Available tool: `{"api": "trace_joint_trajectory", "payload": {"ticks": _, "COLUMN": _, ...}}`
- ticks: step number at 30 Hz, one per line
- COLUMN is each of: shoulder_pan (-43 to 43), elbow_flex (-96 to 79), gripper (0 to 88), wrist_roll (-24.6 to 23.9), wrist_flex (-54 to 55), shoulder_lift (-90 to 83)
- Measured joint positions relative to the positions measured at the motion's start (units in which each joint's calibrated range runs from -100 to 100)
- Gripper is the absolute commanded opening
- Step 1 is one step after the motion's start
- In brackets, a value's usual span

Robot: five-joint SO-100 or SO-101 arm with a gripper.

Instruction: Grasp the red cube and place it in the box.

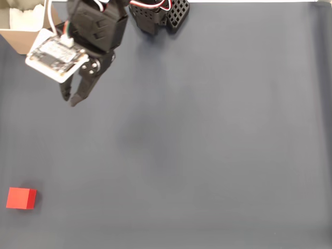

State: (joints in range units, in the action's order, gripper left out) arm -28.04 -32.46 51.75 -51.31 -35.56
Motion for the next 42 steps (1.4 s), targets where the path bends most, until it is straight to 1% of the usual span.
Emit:
{"api": "trace_joint_trajectory", "payload": {"ticks": 21, "shoulder_pan": -1.56, "elbow_flex": 25.32, "gripper": 4.3, "wrist_roll": 2.2, "wrist_flex": 6.05, "shoulder_lift": 28.92}}
{"api": "trace_joint_trajectory", "payload": {"ticks": 36, "shoulder_pan": -1.48, "elbow_flex": 46.56, "gripper": 5.5, "wrist_roll": 2.59, "wrist_flex": 6.68, "shoulder_lift": 50.02}}
{"api": "trace_joint_trajectory", "payload": {"ticks": 42, "shoulder_pan": -1.48, "elbow_flex": 54.25, "gripper": 7.4, "wrist_roll": 2.59, "wrist_flex": 6.68, "shoulder_lift": 56.71}}
